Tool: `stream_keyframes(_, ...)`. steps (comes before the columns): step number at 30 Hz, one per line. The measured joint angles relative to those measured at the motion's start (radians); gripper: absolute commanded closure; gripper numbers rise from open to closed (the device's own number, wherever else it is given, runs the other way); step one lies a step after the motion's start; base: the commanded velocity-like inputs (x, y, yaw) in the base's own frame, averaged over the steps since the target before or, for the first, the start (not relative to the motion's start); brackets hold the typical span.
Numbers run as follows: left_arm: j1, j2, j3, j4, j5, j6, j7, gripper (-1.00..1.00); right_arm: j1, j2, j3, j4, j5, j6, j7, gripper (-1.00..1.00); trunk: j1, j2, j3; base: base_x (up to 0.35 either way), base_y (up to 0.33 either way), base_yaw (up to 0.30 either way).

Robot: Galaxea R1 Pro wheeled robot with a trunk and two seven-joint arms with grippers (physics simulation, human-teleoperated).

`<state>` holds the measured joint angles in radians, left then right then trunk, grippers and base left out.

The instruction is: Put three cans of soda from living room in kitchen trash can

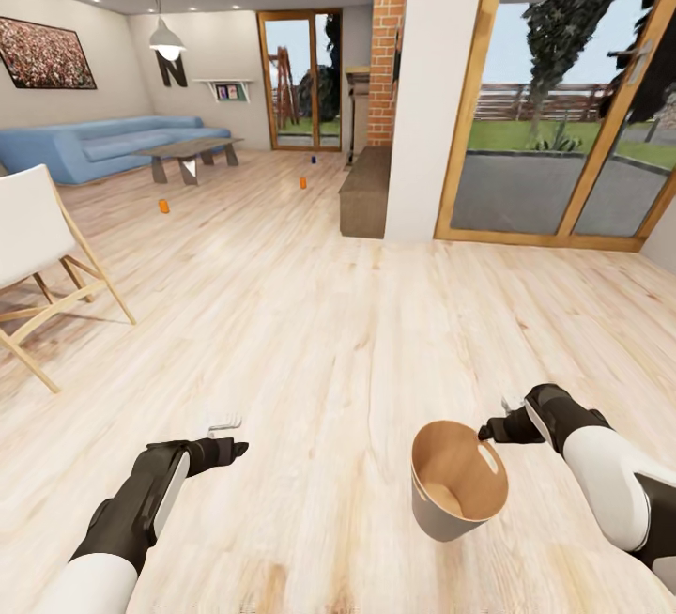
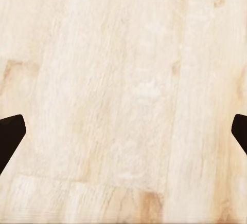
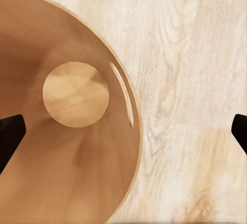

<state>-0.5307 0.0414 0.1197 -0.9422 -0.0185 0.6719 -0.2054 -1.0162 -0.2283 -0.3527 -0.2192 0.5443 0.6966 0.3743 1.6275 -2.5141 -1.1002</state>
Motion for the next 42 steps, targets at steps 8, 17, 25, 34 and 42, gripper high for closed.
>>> stream_keyframes(8, 0.000, 0.000, 0.000, -0.001, 0.000, 0.000, 0.000, -1.00, 0.004, 0.001, 0.000, 0.000, 0.000, 0.000, 0.000, -1.00, 0.002, -0.001, -0.019, 0.000, 0.000, 0.000)
stream_keyframes(17, 0.000, 0.000, 0.000, -0.002, 0.001, -0.001, 0.000, -1.00, 0.008, 0.004, 0.001, 0.000, 0.000, 0.000, 0.000, -1.00, 0.002, -0.001, -0.019, 0.009, 0.000, 0.000)
stream_keyframes(25, 0.000, -0.001, 0.000, -0.001, 0.000, 0.001, 0.001, -1.00, 0.009, 0.004, 0.001, 0.000, 0.000, 0.000, 0.000, -1.00, 0.002, -0.001, -0.019, 0.151, 0.000, 0.000)
stream_keyframes(34, 0.000, -0.001, 0.000, -0.004, 0.001, -0.001, 0.001, -1.00, 0.010, 0.002, 0.000, 0.001, 0.001, 0.000, 0.000, -1.00, 0.002, -0.001, -0.019, 0.039, 0.000, 0.000)
stream_keyframes(42, 0.000, -0.001, 0.000, -0.003, 0.001, 0.000, 0.001, -1.00, 0.019, 0.002, 0.001, 0.000, 0.002, 0.000, 0.000, -1.00, 0.004, -0.002, -0.031, 0.006, 0.000, 0.000)
